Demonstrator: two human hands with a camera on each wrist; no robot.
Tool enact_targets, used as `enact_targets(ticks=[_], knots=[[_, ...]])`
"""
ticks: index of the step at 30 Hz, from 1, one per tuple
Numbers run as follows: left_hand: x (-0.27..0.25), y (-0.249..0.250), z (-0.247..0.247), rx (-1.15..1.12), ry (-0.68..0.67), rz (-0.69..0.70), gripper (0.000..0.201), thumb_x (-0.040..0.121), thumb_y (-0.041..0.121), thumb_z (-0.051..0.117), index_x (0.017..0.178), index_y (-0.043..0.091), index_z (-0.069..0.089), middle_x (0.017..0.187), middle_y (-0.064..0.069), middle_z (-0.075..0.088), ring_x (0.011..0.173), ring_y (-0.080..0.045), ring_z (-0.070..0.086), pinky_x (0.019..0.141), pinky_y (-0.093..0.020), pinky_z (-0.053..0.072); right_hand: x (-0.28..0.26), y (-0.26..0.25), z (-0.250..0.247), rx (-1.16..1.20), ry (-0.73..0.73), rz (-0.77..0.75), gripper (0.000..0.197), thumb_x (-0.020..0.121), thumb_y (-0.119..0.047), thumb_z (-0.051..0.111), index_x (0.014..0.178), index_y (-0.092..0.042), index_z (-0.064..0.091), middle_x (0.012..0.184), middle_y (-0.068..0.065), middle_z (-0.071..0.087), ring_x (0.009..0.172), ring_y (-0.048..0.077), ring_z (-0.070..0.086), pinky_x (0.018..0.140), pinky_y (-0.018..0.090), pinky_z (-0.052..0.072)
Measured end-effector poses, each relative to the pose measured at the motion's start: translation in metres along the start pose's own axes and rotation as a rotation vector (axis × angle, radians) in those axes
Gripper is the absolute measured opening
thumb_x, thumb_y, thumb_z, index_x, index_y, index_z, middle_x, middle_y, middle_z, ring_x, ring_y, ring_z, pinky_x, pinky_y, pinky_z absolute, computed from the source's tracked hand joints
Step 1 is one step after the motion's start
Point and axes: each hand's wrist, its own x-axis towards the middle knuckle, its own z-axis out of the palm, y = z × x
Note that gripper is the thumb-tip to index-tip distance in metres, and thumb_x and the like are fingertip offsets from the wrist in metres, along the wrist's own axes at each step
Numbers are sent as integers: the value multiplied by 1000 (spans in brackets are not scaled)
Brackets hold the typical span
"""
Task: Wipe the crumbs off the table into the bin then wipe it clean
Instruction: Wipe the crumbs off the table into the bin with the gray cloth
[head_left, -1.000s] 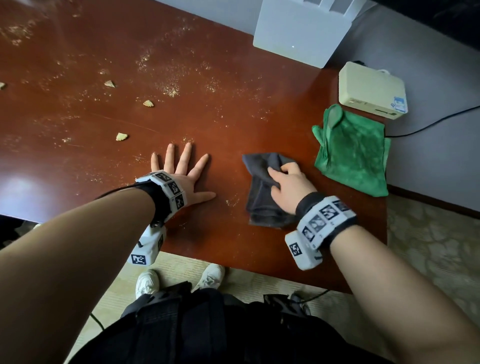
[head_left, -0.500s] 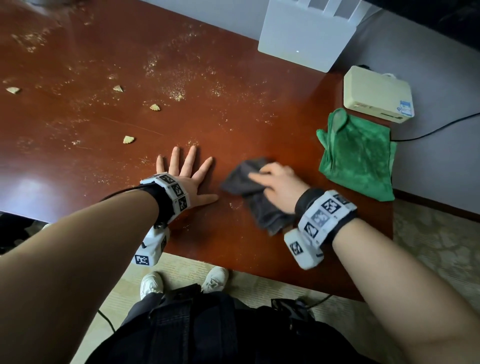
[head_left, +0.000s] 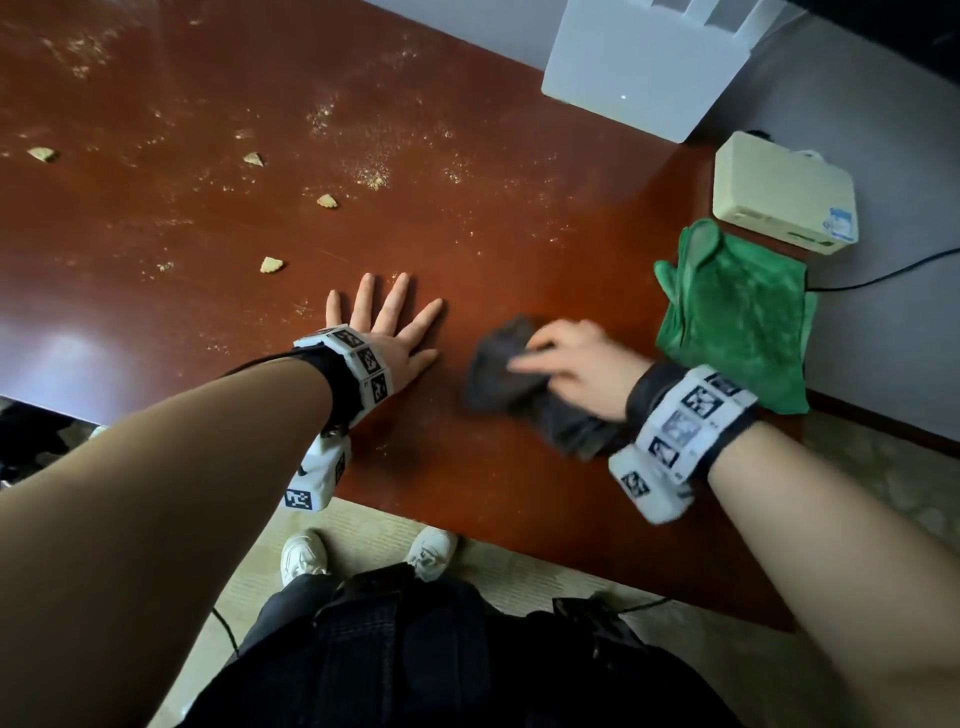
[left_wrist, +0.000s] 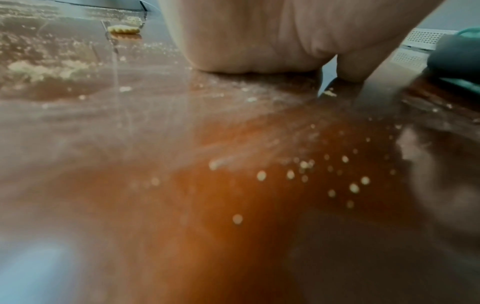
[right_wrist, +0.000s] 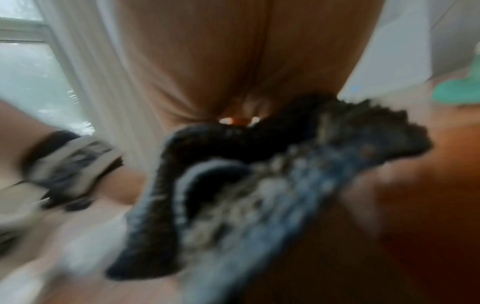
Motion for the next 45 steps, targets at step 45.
enact_targets(ticks=[45], knots=[[89, -14, -75, 33, -140, 0, 131, 52, 88, 53, 139, 38, -31, 148, 1, -38, 137, -36, -29, 110, -61, -6, 136, 55, -81, 254, 198, 394, 49, 93, -10, 42, 139, -26, 43, 140, 11, 35, 130, 30, 36, 107, 25, 26]])
